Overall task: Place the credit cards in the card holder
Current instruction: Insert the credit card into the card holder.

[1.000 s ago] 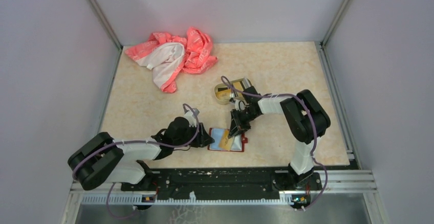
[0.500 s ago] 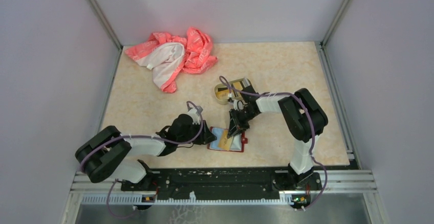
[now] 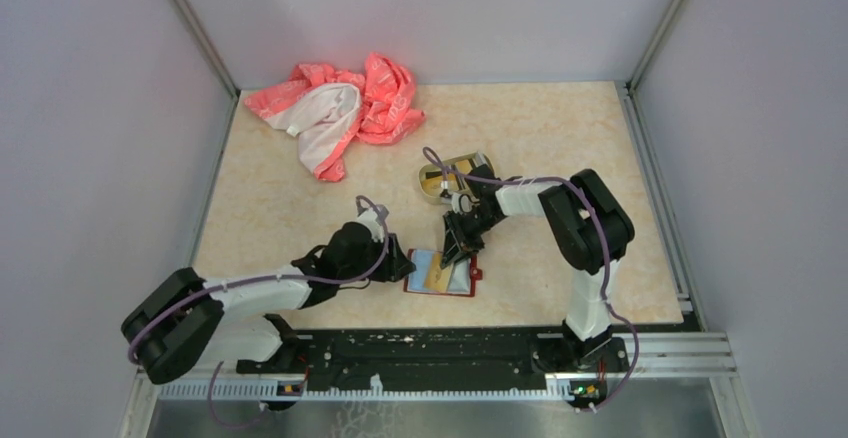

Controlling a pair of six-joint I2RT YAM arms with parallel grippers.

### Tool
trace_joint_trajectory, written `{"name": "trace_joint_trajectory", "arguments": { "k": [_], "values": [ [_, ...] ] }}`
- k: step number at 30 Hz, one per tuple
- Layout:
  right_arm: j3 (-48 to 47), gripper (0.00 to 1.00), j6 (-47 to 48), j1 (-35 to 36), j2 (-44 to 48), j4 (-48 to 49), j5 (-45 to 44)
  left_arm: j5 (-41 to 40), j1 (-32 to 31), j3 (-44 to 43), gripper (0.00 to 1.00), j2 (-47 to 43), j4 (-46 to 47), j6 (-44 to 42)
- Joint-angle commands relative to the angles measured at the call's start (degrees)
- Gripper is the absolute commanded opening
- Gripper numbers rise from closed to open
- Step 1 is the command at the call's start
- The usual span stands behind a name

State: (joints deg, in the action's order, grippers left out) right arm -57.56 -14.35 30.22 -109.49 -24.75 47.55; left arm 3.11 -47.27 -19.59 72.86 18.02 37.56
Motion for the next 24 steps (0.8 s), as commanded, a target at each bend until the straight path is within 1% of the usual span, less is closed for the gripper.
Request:
{"name": "trace_joint_trajectory", "arguments": {
  "k": [1, 3, 5, 8, 9, 11, 14, 17, 21, 24],
  "values": [
    [-1.61, 0.19, 3.27, 1.16, -1.93, 3.9, -8.33, 0.86, -0.55, 0.79, 0.53, -8.23, -3.66, -1.25],
    [-1.7, 0.19, 3.43, 1.14, -1.98, 3.83, -8.37, 3.19, -1.98, 0.92, 0.52, -9.43, -0.71, 0.14],
    [-1.8, 0.19, 3.53, 1.11, -2.11, 3.62, -8.61, 2.31, -5.09, -0.1, 0.51, -8.69, 1.33, 1.49],
    [-1.95, 0.2, 3.69, 1.08, -2.14, 3.48, -8.8, -2.35, -11.04, -4.41, 0.48, -4.43, 1.11, 3.02],
    [-2.01, 0.2, 3.72, 1.07, -2.21, 3.42, -8.89, -5.59, -12.92, -6.37, 0.47, -2.24, 0.15, 3.3],
    [-2.01, 0.2, 3.75, 1.07, -2.26, 3.4, -9.07, -10.98, -16.72, -10.63, 0.46, 2.69, -2.94, 3.44],
    [-1.96, 0.2, 3.84, 1.08, -2.26, 3.28, -9.09, -16.23, -20.27, -16.87, 0.46, 9.77, -7.36, 3.33],
    [-1.97, 0.2, 3.94, 1.07, -2.41, 3.25, -9.02, -18.51, -21.97, -21.1, 0.46, 14.6, -9.31, 2.47],
    [-2.14, 0.2, 4.06, 1.07, -2.65, 3.08, -9.12, -19.4, -22.23, -24.91, 0.45, 19.77, -11.14, 1.54],
    [-2.19, 0.2, 4.11, 1.07, -2.6, 3.03, -9.19, -20.64, -22.34, -26.98, 0.43, 22.52, -12.89, 1.3]
  ]
}}
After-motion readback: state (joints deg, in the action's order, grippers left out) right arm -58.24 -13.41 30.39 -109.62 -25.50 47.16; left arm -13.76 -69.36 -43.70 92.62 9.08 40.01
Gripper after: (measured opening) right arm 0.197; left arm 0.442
